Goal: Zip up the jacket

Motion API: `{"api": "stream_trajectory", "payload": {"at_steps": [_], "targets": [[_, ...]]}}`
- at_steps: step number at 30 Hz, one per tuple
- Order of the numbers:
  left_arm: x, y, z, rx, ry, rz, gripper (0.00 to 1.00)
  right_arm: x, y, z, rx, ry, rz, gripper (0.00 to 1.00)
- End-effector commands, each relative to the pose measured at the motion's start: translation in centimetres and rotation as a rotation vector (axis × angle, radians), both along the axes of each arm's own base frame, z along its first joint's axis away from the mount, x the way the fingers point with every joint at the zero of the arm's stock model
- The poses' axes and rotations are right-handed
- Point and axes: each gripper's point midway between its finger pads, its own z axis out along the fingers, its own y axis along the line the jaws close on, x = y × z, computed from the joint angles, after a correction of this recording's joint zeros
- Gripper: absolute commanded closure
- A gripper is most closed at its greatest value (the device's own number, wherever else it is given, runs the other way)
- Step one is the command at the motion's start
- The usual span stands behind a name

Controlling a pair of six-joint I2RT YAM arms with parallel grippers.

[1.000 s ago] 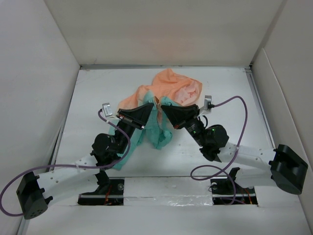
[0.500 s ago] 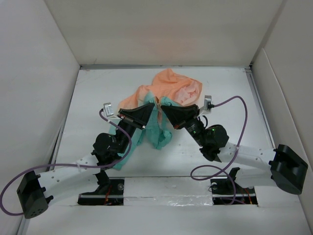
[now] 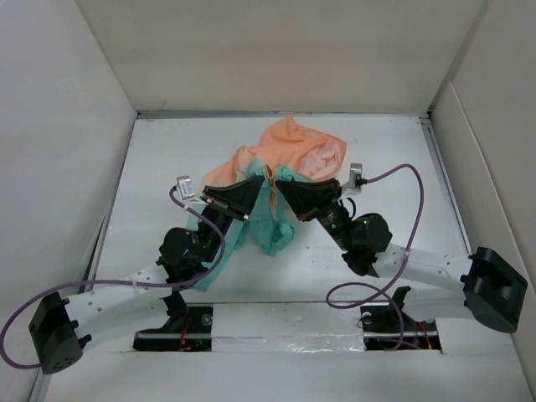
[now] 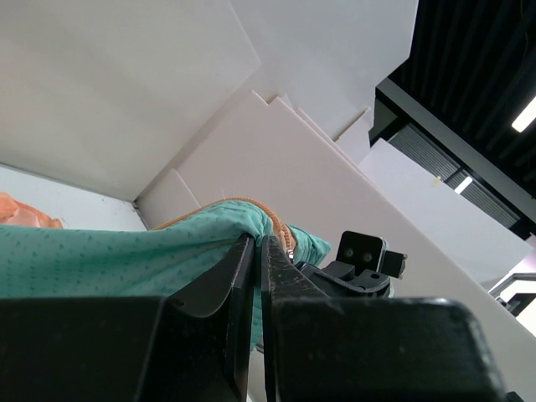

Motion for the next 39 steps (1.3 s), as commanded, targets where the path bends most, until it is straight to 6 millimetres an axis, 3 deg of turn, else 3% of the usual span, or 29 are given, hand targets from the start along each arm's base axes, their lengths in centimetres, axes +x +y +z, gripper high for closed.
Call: {"api": "stream_trajectory", "payload": {"at_steps": [1,12,39], "targets": [[-0.9,1.2,2.3,-0.087,-0.052,-0.002,1.0,-1.1,-1.8,3.3,0.103,-0.071,-0.001,1.0],[-0.7,0.6,1.8,-0.077,-0.031,-0.018,1.0,-1.2,-1.8,3.4,0.099,-0.076,0.0,1.0],[-1.2,1.0,3.0,-0.069,-0.087,-0.007,1.0,-1.0,-1.2,3.0,0.086,-0.062,0.011,1.0]]}}
